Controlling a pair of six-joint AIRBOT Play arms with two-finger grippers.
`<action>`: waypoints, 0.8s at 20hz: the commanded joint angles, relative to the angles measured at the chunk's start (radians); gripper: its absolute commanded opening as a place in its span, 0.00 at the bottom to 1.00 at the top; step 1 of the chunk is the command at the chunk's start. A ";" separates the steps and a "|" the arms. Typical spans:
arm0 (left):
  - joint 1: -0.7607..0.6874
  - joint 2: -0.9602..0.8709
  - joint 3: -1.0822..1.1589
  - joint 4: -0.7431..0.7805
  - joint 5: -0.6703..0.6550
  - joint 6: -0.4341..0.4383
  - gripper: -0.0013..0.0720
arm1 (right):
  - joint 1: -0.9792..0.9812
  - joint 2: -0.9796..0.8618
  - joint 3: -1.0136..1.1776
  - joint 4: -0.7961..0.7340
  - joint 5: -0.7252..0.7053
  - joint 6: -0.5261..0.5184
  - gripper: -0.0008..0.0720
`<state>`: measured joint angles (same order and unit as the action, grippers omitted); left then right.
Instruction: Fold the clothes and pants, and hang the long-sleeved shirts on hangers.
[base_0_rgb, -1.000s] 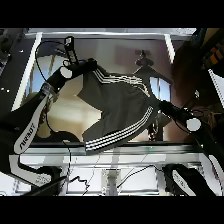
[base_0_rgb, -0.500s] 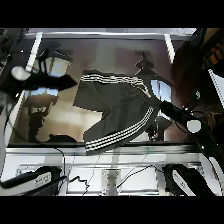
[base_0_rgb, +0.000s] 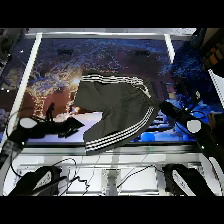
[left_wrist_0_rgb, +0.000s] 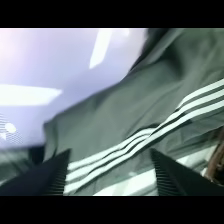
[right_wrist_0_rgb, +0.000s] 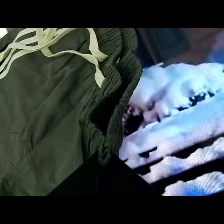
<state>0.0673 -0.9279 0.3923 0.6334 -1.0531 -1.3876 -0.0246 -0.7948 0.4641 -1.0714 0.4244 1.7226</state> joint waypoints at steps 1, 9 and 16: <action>0.001 0.023 -0.114 -0.040 0.071 -0.011 0.84 | 0.000 0.001 -0.001 0.001 0.002 0.000 0.04; 0.001 0.023 -0.114 0.008 0.101 -0.012 0.84 | 0.000 0.001 -0.001 0.002 0.002 0.000 0.04; -0.105 -0.019 -0.119 -0.045 0.216 -0.041 0.84 | 0.000 0.001 -0.001 0.002 0.002 0.000 0.04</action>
<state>0.0135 -0.9226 0.2745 0.6258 -0.8886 -1.4185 -0.0246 -0.7940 0.4641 -1.0702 0.4263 1.7226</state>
